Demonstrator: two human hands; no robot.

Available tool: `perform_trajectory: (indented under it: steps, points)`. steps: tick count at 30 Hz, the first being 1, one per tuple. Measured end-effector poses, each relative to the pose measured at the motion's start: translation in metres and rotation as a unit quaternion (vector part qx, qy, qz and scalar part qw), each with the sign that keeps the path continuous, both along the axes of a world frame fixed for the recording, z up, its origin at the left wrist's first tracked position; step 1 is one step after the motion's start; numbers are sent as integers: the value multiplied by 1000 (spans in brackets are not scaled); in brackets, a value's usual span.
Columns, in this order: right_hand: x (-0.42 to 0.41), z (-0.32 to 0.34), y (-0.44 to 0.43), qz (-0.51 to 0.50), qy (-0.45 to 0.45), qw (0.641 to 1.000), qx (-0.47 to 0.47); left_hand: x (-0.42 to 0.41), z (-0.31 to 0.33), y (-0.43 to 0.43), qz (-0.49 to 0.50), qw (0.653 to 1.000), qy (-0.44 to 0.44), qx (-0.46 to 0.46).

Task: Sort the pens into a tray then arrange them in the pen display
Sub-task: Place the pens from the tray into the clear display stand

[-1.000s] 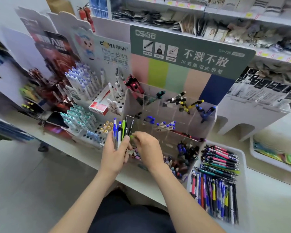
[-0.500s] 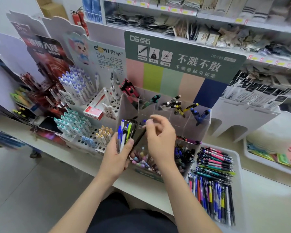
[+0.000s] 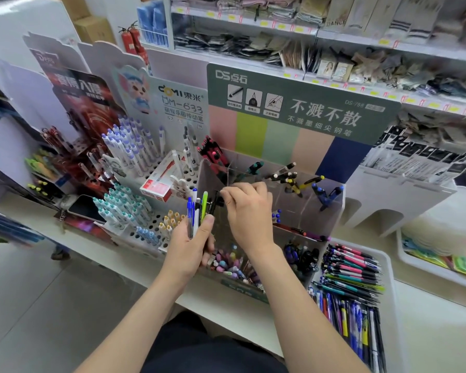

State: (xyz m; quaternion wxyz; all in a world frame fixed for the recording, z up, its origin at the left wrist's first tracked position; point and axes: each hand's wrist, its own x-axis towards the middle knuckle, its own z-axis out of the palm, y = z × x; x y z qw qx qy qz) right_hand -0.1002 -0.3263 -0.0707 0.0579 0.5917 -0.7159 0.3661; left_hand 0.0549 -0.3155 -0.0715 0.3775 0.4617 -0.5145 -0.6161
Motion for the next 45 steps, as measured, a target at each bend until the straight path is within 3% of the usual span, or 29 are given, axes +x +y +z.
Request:
perform_trajectory:
  steps: [5, 9, 12, 16, 18, 21, 24, 27, 29, 30, 32, 34, 36, 39, 42, 45]
  points:
    - [2, 19, 16, 48, -151, 986, 44, 3, 2, -4, -24, 1000, 12, -1]
    - [-6, 38, 15, 64, -334, 937, 77, 3, 2, -6, -47, 999, 8, -17]
    - [-15, 50, 13, 24, -410, 911, 29, 6, 0, -4, -55, 998, 0, -15]
    - [-14, 63, 18, -64, -374, 908, -178, 11, -4, -6, -3, 1000, -2, 3]
    - [-9, 60, 18, -60, -325, 920, -211, 13, -5, -10, 14, 1000, -4, 0]
    - [-2, 39, 13, -23, -241, 956, -164, 14, -2, -21, 3, 1000, -5, -22]
    - [6, 13, 6, 8, -184, 981, -58, 14, 4, -34, -24, 999, 1, -30]
    - [14, 2, 2, -26, -54, 998, 22, 17, 13, -46, -49, 998, 10, -30]
    - [18, 5, 1, -56, -13, 998, 29, 19, 17, -54, -58, 998, 17, -27]
    - [21, 10, 2, -62, -25, 997, 24, 20, 19, -58, -63, 998, 20, -24]
    - [29, 24, 5, -48, -156, 986, 18, 21, 22, -65, -81, 996, 26, -19]
    - [35, 38, 7, -29, -319, 947, 26, 21, 25, -71, -112, 993, 31, -14]
    - [36, 44, 9, -25, -392, 919, 29, 20, 27, -74, -138, 990, 30, -18]
    - [34, 48, 13, -58, -419, 906, 14, 16, 28, -77, -166, 985, 25, -25]
    - [33, 56, 17, -156, -436, 873, -152, 15, 23, -80, -160, 987, 18, -21]
    - [31, 62, 18, -230, -353, 864, -275, 19, 18, -84, -153, 988, 23, -13]
